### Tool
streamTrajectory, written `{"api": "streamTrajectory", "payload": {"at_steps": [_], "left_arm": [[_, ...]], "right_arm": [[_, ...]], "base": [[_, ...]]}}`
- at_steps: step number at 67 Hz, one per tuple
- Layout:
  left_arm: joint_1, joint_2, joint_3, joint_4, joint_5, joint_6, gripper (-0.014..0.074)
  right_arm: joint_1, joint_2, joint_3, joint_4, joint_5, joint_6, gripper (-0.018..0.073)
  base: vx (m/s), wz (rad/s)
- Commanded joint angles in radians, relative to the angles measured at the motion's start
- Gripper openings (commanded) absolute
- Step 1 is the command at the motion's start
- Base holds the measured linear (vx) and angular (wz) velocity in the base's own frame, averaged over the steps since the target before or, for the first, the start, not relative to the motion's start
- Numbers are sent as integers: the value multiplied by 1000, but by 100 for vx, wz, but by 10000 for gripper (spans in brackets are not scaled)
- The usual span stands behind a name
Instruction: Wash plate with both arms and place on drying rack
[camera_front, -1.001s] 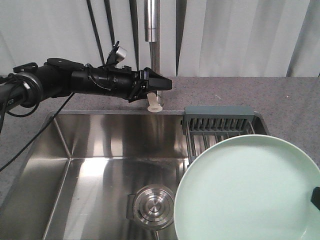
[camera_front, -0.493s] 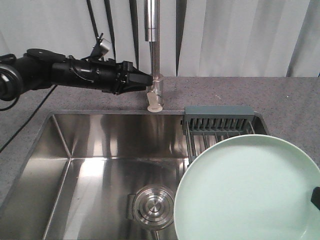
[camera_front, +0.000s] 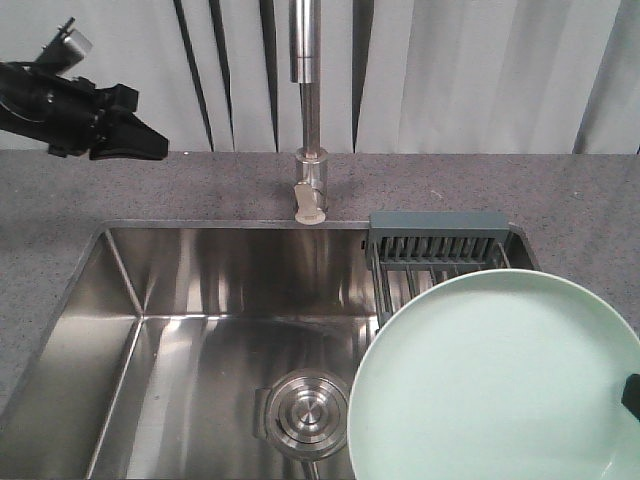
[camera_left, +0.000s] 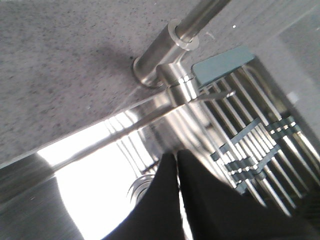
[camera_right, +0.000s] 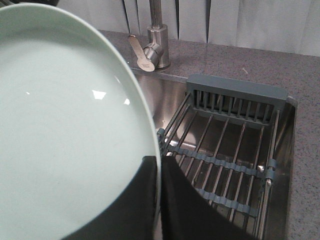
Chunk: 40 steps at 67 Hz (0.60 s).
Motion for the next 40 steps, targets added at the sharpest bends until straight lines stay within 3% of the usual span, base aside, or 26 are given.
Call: {"api": "streamTrajectory", "payload": {"at_steps": [1,5,11,26,40], "left_arm": [[0,-159,-19,100,50,-60,-8],[-1,-235,-8,187,50,-88,-8],[-1,-356,33,245,40,-100,-8],[-1,-691,259,268,-105,-99,-7],[-1,-1046,617,266,-321,-101,-7]], "right_arm": [[-4,11,-26,24,-72,-7,-4],[-4,11,-26,24,-72,-7,-4],[-4,11,-26,24,-72,-7,-4],[-4,11,-26,24,-72,-7,-4],[-4,11,-26,24,-72,-7,-4]], "base": [[0,0],[0,0],[0,0],[0,0],[0,0]]}}
